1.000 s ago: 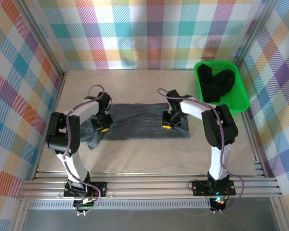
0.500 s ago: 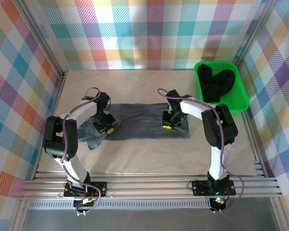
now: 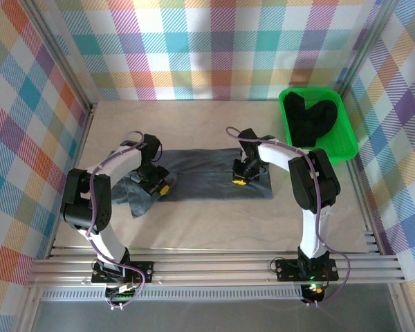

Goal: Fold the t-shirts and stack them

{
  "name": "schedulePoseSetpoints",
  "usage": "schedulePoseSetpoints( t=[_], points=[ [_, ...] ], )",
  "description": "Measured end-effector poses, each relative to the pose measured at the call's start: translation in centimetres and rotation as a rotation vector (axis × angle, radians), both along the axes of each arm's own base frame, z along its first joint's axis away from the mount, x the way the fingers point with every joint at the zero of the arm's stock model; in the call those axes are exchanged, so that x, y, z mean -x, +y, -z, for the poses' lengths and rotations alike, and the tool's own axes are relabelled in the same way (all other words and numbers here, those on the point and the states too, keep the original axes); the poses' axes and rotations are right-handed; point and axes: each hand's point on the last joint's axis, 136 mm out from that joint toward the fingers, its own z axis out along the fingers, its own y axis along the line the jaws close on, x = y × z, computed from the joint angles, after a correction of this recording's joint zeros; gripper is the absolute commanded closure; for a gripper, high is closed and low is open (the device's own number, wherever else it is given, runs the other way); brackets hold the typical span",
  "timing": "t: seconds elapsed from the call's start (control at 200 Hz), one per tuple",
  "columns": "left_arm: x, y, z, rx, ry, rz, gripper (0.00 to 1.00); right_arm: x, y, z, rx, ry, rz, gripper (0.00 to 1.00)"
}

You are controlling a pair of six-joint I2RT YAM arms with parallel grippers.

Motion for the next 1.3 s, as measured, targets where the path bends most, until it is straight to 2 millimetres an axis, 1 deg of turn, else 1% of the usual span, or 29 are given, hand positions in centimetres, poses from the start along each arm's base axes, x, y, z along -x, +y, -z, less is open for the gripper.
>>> schedulePoseSetpoints(
  t=[0.04,0.06,0.085,0.185,0.295,0.465,0.555,0.605,0.71,0.785,0.905,1.08,1.3],
  points=[
    [0.0,0.0,0.0,-0.002,0.002,-0.009,0.62,0.0,0.0,0.0,0.000,0.001,0.000,0.88],
    [0.0,0.0,0.0,-0.002,0.002,-0.010,0.60,0.0,0.0,0.1,0.001,0.001,0.000,0.88],
    [0.0,0.0,0.0,-0.004,0.005,-0.016,0.59,0.0,0.0,0.0,0.001,0.002,0.000,0.87],
    [0.1,0.0,0.0,-0.011,0.007,-0.018,0.61,-0.1,0.0,0.0,0.002,0.004,0.000,0.88],
    [0.3,-0.5,0.1,-0.020,0.002,0.009,0.65,-0.1,0.0,0.0,0.002,0.006,0.000,0.88],
    [1.0,-1.5,0.2,-0.050,-0.011,0.100,0.68,-0.1,0.1,0.0,0.003,0.007,0.000,0.88],
    [1.0,-1.9,0.5,-0.070,-0.028,0.163,0.68,-0.1,0.1,0.0,0.003,0.007,-0.002,0.88],
    [0.7,-2.2,0.5,-0.093,-0.048,0.216,0.68,-0.1,0.0,0.0,0.004,0.008,-0.003,0.88],
    [-0.8,-2.9,0.4,-0.143,-0.111,0.340,0.69,-0.1,0.0,0.0,0.004,0.007,-0.003,0.88],
    [-1.5,-3.2,0.5,-0.182,-0.139,0.425,0.69,-0.1,0.0,0.0,0.004,0.008,-0.003,0.88],
    [-1.7,-2.8,1.5,-0.251,-0.142,0.539,0.69,-0.1,0.0,0.0,0.004,0.008,-0.003,0.88],
    [-1.7,-1.8,2.3,-0.324,-0.128,0.640,0.69,-0.1,0.0,0.0,0.004,0.008,-0.003,0.88],
    [-1.3,-1.9,3.1,-0.364,-0.115,0.744,0.69,-0.1,0.0,0.0,0.004,0.008,-0.002,0.88]
  ],
)
